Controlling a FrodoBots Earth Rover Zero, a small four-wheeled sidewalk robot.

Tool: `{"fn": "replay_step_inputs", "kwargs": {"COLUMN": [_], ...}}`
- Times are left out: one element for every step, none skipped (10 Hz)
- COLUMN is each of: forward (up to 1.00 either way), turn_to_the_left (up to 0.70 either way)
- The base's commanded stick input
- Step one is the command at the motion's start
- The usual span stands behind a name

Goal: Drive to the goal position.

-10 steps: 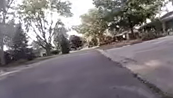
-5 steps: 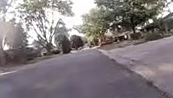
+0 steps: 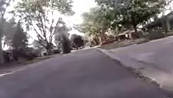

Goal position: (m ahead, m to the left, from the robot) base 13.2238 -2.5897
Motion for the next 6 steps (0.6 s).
{"fn": "replay_step_inputs", "kwargs": {"forward": [0.85,0.85,0.85,0.85,0.85,0.85], "turn_to_the_left": [0.00,0.00,0.00,0.00,0.00,0.00]}}
